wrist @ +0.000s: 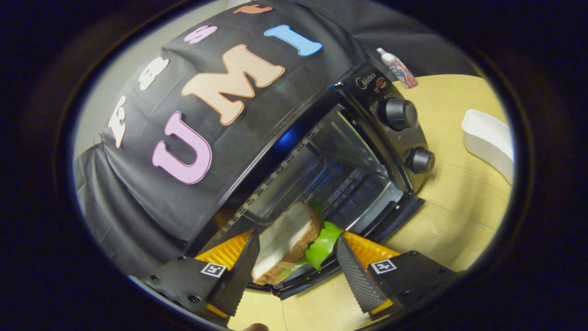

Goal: Open the toaster oven, put the food inside, and close the toaster oven door.

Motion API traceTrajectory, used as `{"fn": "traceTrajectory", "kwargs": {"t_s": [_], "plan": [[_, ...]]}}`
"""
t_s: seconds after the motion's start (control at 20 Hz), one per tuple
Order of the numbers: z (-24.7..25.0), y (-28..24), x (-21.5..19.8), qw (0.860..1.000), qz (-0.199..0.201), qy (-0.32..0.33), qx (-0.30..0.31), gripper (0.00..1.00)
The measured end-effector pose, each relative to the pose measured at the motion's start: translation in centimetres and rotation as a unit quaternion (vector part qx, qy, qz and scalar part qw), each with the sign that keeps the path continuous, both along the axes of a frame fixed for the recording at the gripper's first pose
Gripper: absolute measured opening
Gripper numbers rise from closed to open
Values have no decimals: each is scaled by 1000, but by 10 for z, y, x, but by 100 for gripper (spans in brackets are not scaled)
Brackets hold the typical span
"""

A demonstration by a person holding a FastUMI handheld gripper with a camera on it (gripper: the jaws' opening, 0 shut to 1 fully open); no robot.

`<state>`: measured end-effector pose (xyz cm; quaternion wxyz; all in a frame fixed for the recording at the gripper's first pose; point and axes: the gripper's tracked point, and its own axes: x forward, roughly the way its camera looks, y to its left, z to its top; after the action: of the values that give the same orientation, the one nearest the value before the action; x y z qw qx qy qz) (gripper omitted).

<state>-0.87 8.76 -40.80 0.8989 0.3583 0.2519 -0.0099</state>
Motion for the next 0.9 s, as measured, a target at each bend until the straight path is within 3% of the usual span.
{"fn": "traceTrajectory", "kwargs": {"t_s": [0.9], "plan": [[30, -36, -27, 997, -12, -20, -76, 98]]}}
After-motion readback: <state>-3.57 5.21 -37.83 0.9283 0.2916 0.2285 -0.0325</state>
